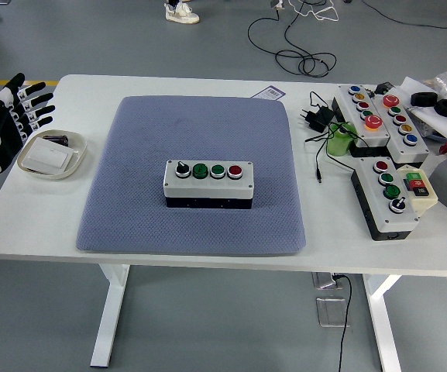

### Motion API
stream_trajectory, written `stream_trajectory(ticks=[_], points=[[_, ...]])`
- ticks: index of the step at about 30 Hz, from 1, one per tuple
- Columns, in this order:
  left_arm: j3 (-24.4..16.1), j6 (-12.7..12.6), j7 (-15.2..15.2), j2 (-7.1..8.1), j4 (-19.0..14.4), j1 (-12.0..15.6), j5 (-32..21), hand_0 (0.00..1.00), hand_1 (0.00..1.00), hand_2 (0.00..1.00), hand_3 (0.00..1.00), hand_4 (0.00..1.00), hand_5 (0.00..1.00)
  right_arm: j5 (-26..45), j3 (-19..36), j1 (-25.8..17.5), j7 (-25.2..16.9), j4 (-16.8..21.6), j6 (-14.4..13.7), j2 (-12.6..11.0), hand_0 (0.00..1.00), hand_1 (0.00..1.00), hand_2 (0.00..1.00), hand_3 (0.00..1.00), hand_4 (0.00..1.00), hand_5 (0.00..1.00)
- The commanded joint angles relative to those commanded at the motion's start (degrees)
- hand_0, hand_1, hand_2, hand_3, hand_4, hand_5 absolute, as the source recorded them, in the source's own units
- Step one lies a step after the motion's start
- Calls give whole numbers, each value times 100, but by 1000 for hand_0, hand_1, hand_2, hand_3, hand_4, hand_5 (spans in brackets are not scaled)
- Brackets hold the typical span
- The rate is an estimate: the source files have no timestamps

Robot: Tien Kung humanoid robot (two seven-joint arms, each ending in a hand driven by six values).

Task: Pick up the button,place it on the desk,press the button,press the button

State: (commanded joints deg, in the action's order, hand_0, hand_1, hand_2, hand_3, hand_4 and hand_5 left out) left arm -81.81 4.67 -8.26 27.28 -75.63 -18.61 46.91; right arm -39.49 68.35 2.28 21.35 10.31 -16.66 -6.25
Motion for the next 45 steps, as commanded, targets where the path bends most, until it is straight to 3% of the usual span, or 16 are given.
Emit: stream_trajectory(ticks=[37,42,45], points=[[11,-143,-74,-136,4,-79,-117,901,914,934,934,786,998,122,92,89,-72,0,30,16,642,508,547,590,242,364],[126,-305,43,-149,-20,-76,-250,899,913,934,938,785,998,113,105,104,-74,0,30,11,642,507,547,590,242,364],[356,-506,293,-147,-27,-66,-388,894,909,933,939,781,998,105,111,107,-72,0,29,9,642,507,547,590,242,363]])
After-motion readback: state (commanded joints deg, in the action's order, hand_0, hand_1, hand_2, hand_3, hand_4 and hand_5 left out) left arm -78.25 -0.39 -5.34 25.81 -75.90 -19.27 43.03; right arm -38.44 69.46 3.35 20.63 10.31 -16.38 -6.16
